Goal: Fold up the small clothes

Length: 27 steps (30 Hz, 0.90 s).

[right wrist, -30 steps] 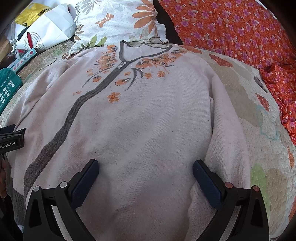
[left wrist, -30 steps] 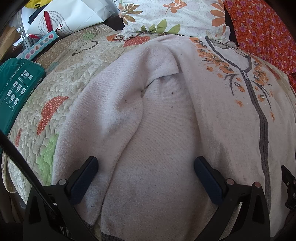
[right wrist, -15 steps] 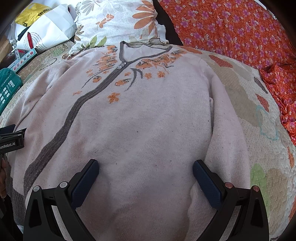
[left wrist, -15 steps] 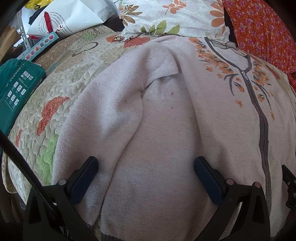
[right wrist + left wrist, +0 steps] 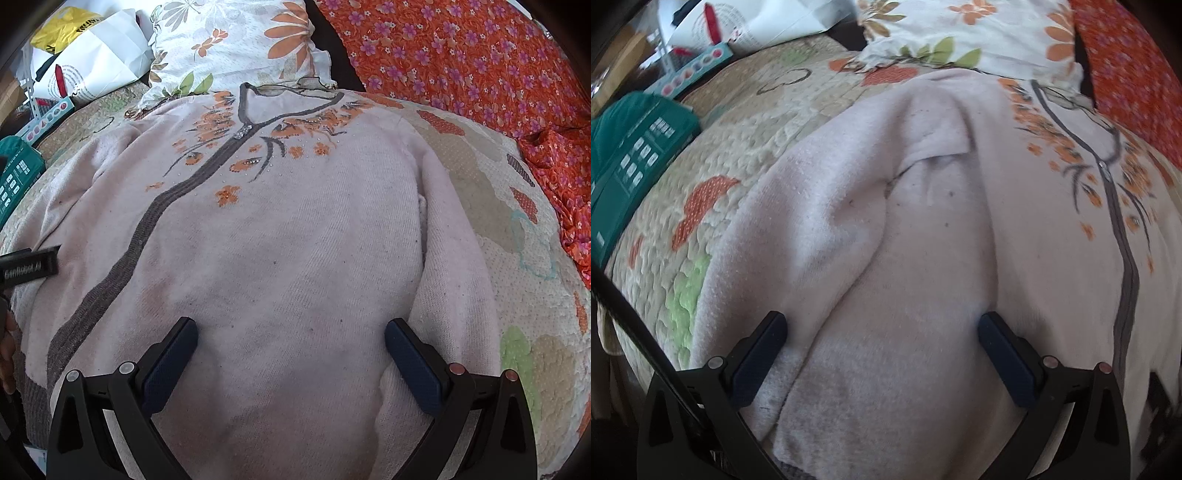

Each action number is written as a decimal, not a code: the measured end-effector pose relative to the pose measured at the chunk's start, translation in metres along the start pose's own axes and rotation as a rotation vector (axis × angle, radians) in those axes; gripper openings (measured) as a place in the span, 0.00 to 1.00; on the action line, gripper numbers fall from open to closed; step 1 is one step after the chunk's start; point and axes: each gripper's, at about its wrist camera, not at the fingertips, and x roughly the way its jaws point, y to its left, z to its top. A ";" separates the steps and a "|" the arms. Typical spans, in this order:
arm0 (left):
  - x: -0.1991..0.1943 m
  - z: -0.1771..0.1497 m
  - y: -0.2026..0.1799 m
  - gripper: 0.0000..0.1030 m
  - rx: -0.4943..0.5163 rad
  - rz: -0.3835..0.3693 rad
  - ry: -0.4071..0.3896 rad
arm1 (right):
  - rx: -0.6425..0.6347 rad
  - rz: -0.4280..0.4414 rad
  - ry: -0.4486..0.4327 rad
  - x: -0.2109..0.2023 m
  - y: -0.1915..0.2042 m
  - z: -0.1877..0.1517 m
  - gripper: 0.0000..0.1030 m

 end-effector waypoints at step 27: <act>-0.092 0.030 0.006 0.99 0.198 -0.073 -0.190 | -0.029 0.019 0.066 0.000 0.002 -0.005 0.99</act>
